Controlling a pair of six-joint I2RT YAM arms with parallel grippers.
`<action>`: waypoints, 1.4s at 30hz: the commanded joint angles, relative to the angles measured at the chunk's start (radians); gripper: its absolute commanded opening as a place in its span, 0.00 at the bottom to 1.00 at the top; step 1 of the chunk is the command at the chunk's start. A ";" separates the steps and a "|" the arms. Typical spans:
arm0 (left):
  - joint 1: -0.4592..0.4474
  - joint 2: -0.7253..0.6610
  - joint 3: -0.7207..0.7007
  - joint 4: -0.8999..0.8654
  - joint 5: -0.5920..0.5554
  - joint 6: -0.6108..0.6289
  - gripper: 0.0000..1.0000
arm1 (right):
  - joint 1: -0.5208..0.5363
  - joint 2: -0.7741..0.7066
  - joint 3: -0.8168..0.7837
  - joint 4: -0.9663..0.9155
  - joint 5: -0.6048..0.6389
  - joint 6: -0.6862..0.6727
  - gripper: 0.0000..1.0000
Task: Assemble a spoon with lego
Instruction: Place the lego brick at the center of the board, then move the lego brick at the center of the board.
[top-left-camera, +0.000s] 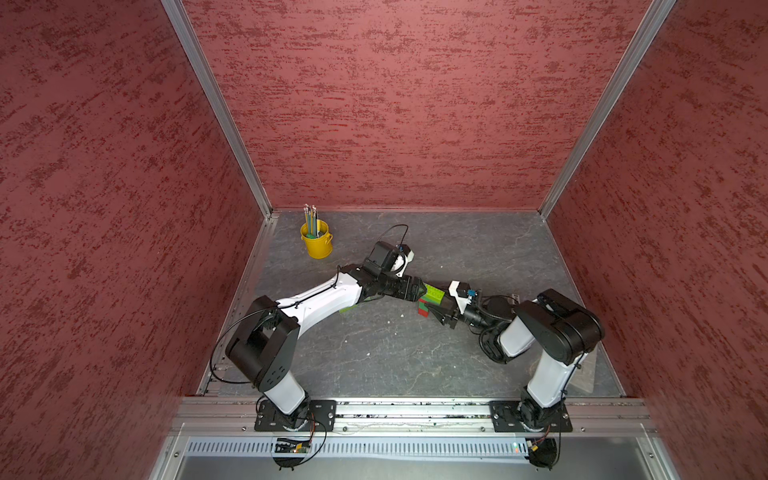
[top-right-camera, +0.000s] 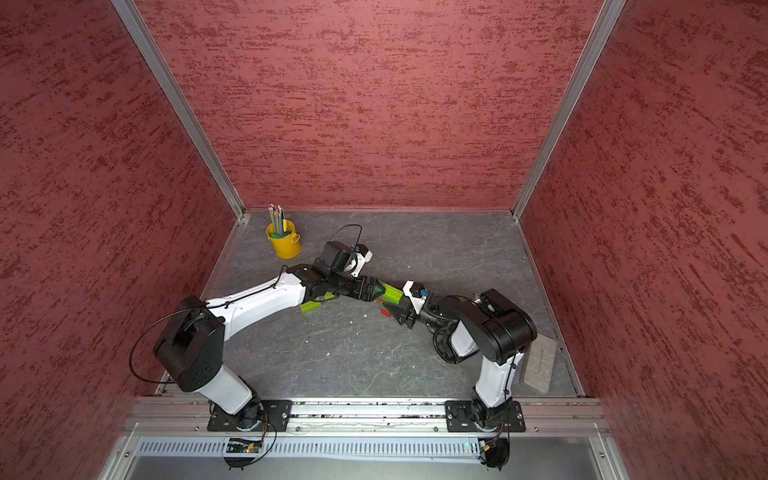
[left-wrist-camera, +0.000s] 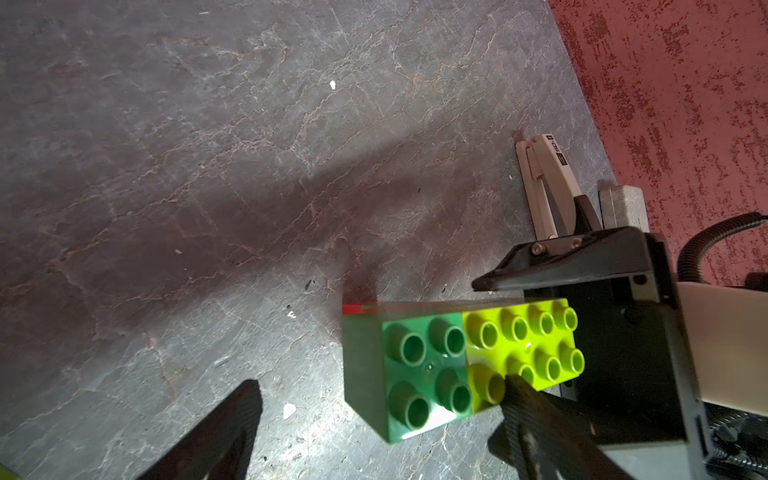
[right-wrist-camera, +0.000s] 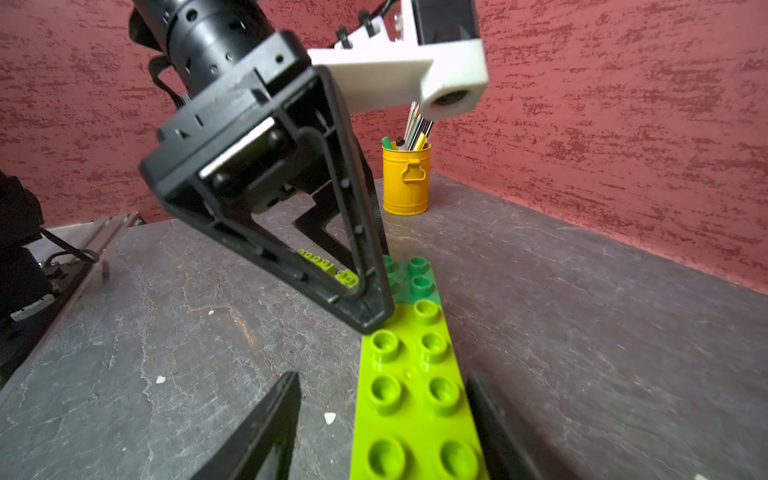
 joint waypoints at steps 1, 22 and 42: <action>-0.001 0.033 0.004 -0.049 -0.052 0.008 0.91 | 0.006 -0.033 0.000 0.059 0.024 -0.005 0.77; 0.026 -0.027 0.005 0.037 0.037 0.009 0.98 | 0.007 -0.307 0.033 -0.349 0.064 -0.111 0.93; 0.019 -0.033 0.020 0.058 0.043 -0.010 0.99 | 0.006 -0.395 0.097 -0.531 0.063 -0.143 0.93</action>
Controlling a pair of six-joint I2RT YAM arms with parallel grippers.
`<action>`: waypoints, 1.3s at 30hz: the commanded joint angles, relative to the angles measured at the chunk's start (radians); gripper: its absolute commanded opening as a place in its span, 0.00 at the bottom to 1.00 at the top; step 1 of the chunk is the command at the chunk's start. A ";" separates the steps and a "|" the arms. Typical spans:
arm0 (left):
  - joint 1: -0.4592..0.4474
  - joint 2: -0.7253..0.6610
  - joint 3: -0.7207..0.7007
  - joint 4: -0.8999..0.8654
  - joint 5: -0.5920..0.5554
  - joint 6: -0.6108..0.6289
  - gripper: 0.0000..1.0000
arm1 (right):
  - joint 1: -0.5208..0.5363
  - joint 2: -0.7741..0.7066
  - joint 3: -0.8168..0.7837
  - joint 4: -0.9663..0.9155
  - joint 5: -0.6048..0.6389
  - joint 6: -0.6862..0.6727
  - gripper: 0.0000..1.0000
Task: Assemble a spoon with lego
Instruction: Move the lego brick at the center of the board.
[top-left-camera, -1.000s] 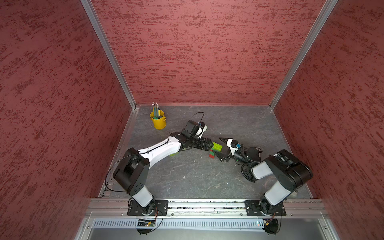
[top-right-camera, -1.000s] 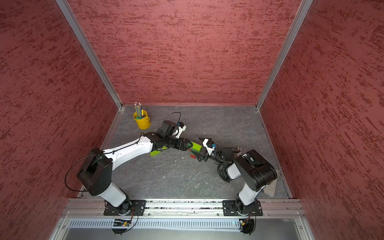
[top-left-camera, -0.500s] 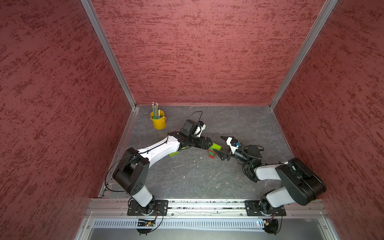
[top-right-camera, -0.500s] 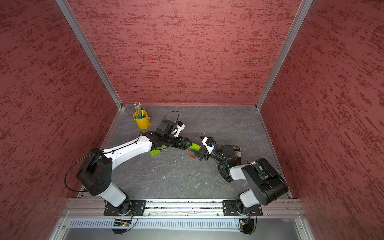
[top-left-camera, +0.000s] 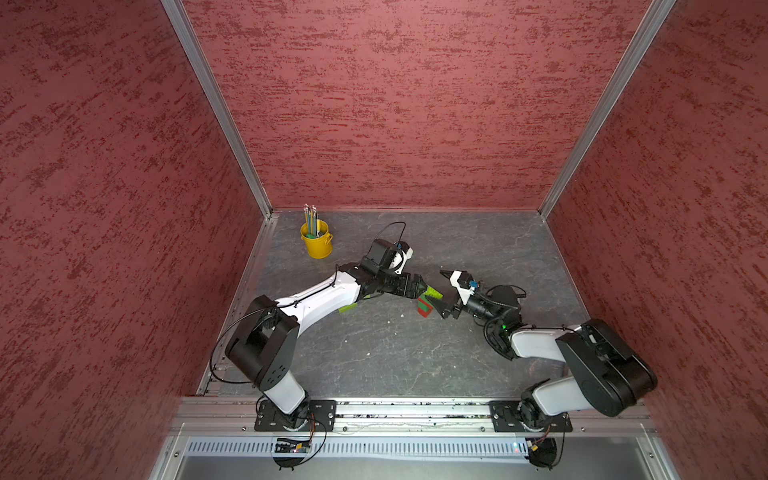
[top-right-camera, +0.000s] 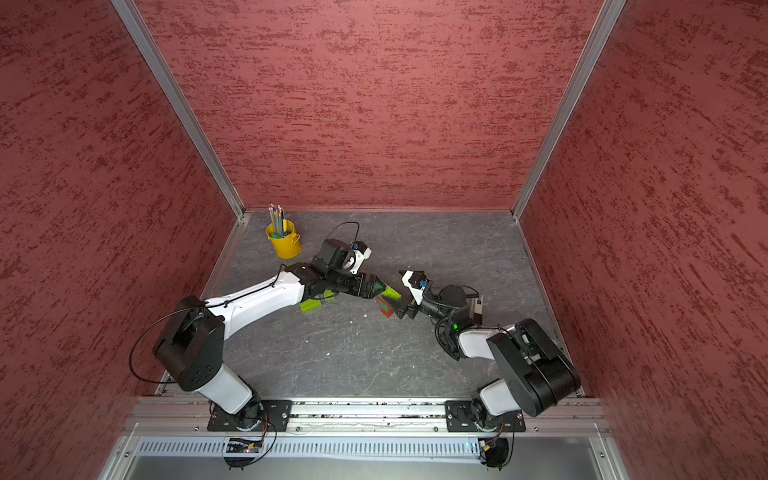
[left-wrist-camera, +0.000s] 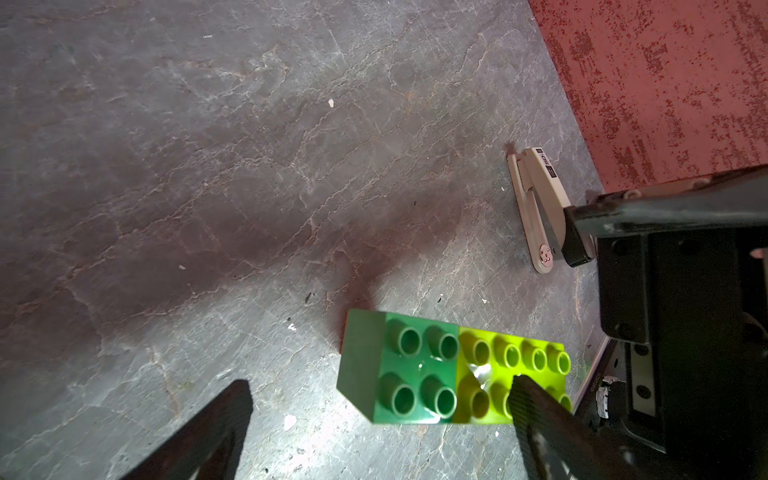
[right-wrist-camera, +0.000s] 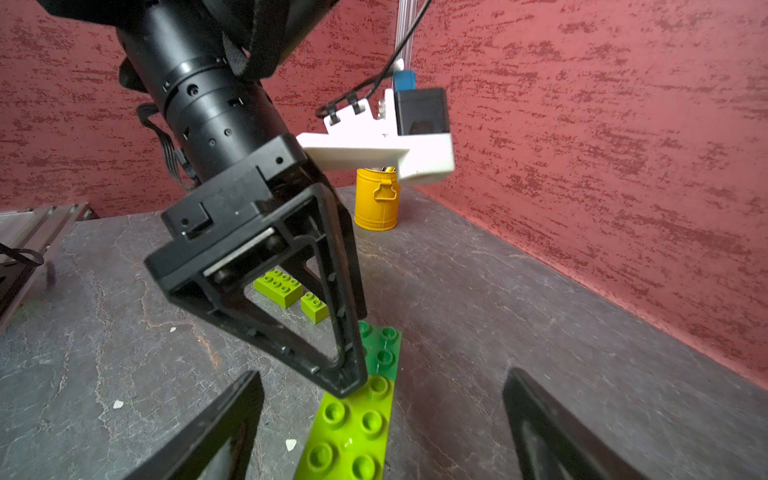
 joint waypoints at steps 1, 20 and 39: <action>0.004 -0.042 0.012 0.038 0.010 -0.013 0.99 | 0.007 -0.050 0.035 -0.083 0.015 -0.010 0.93; 0.477 -0.282 -0.207 -0.180 0.027 -0.065 0.98 | 0.181 -0.128 0.538 -0.939 0.208 -0.049 0.90; 0.425 0.060 -0.246 0.071 0.098 -0.052 0.98 | 0.194 -0.217 0.570 -1.063 0.262 -0.107 0.92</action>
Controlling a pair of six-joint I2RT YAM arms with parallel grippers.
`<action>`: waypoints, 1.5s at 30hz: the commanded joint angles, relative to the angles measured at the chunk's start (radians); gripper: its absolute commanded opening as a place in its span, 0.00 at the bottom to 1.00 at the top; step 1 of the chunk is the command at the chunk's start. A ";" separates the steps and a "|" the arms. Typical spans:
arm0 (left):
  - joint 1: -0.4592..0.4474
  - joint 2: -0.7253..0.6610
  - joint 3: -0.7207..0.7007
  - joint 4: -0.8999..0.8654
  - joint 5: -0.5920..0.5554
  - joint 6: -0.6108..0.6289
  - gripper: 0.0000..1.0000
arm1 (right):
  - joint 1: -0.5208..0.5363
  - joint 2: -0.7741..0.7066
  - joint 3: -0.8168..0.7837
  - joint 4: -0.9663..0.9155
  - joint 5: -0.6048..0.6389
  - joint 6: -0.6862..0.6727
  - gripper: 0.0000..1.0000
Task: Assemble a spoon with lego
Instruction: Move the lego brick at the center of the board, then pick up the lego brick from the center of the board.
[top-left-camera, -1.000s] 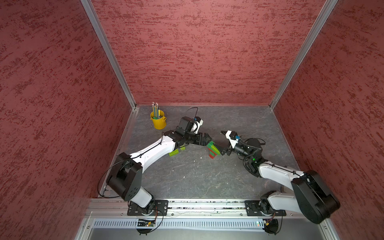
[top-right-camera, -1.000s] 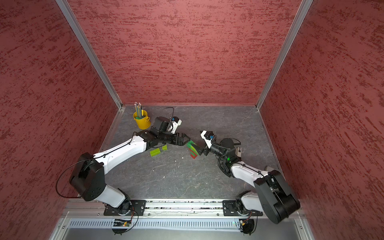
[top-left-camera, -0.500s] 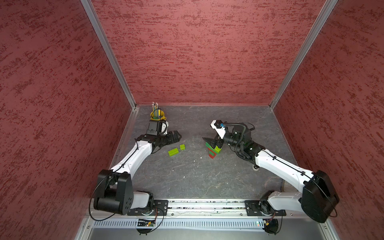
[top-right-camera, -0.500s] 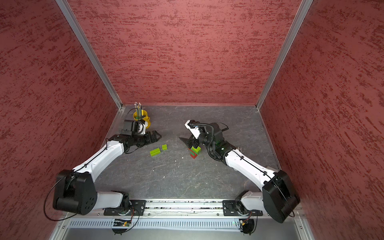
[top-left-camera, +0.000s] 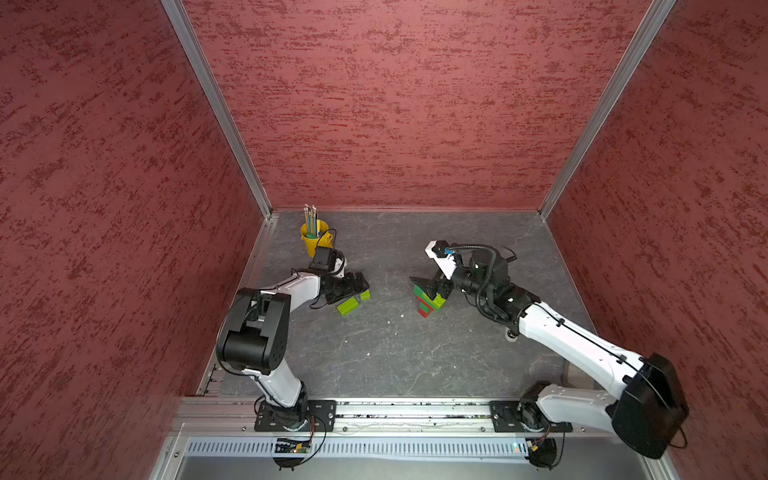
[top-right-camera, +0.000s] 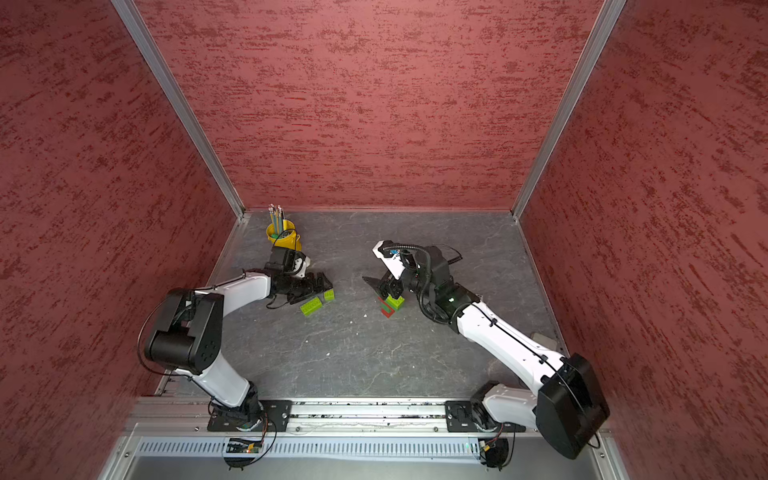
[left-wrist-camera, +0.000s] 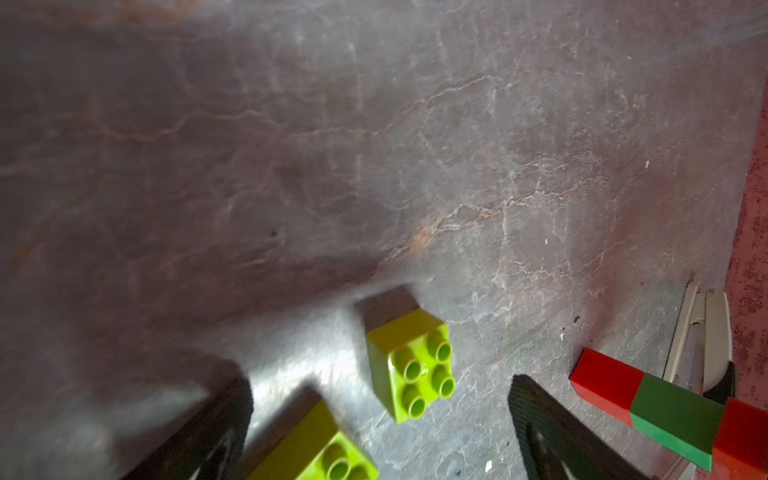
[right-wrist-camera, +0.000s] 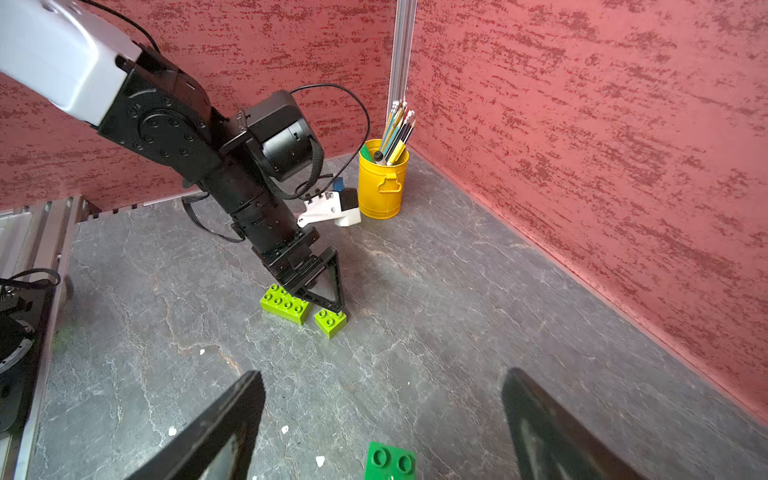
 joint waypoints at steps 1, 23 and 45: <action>-0.049 -0.014 -0.048 0.059 0.035 -0.025 0.99 | 0.006 -0.010 0.033 -0.029 0.033 -0.014 0.92; -0.182 -0.628 -0.307 -0.097 -0.104 -0.278 1.00 | 0.178 -0.014 0.011 -0.125 0.028 -0.080 0.86; 0.454 -0.748 -0.207 -0.300 0.109 -0.047 1.00 | 0.433 0.698 0.397 -0.331 0.006 -0.556 0.72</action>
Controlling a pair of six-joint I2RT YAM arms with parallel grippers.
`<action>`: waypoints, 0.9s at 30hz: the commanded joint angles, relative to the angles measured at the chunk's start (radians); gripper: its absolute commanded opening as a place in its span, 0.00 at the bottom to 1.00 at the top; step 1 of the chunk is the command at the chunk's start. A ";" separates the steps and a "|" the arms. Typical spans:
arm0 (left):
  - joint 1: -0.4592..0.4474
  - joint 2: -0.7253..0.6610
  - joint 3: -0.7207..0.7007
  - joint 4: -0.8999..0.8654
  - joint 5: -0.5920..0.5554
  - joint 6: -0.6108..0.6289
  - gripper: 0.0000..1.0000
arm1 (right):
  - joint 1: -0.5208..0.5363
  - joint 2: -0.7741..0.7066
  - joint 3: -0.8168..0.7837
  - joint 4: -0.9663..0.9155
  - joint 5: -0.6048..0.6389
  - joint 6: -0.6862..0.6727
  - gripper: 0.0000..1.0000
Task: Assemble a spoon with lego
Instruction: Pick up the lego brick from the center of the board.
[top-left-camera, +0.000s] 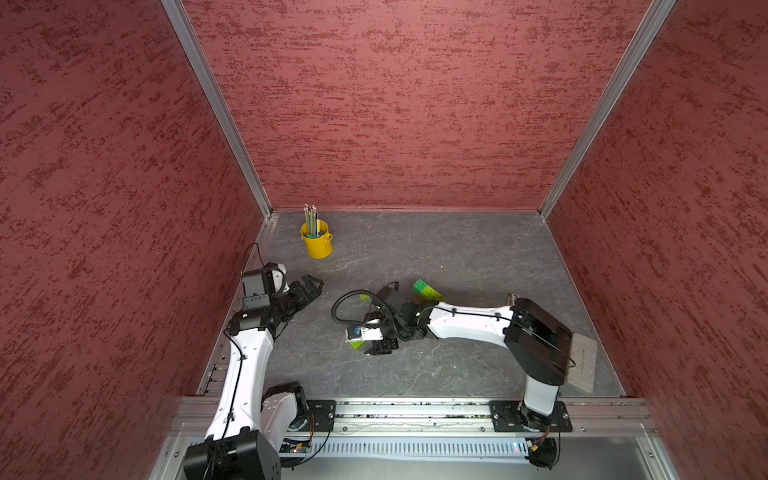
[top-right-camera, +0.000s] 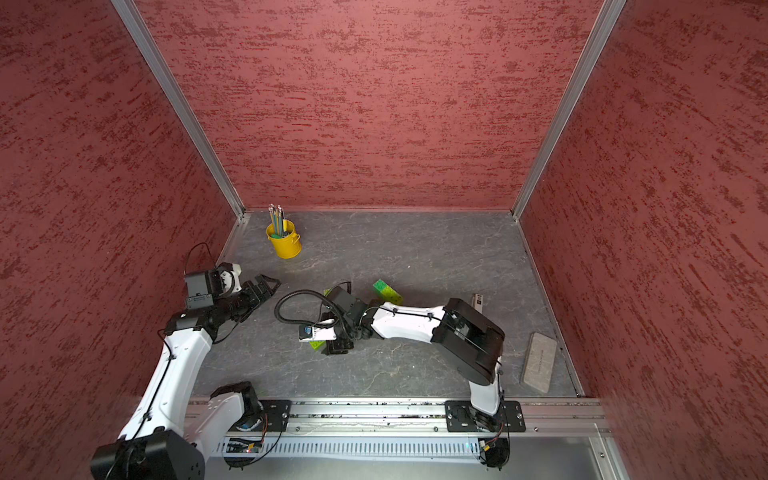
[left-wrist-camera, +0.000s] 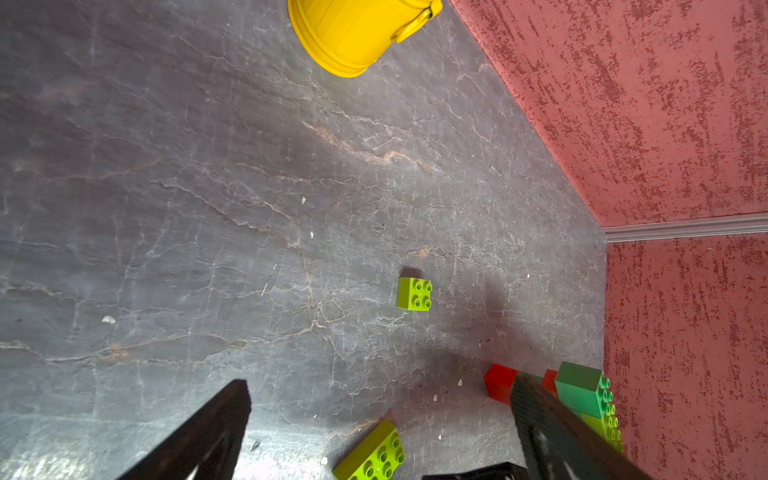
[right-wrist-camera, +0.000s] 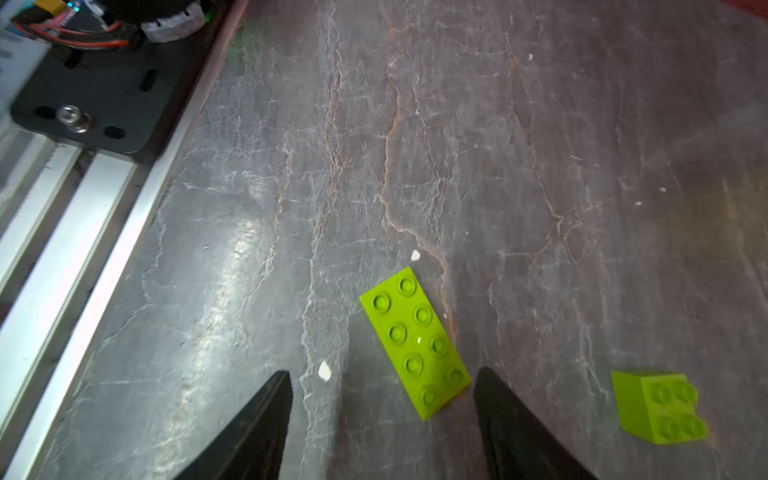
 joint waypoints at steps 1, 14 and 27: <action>0.035 0.005 -0.006 0.020 0.053 0.036 1.00 | 0.003 0.035 0.050 -0.026 0.031 -0.043 0.72; 0.077 0.026 -0.006 0.026 0.079 0.056 1.00 | 0.002 0.211 0.211 -0.171 0.057 -0.104 0.71; 0.043 0.009 -0.006 0.024 0.079 0.053 1.00 | 0.002 0.078 0.176 -0.160 0.087 0.048 0.33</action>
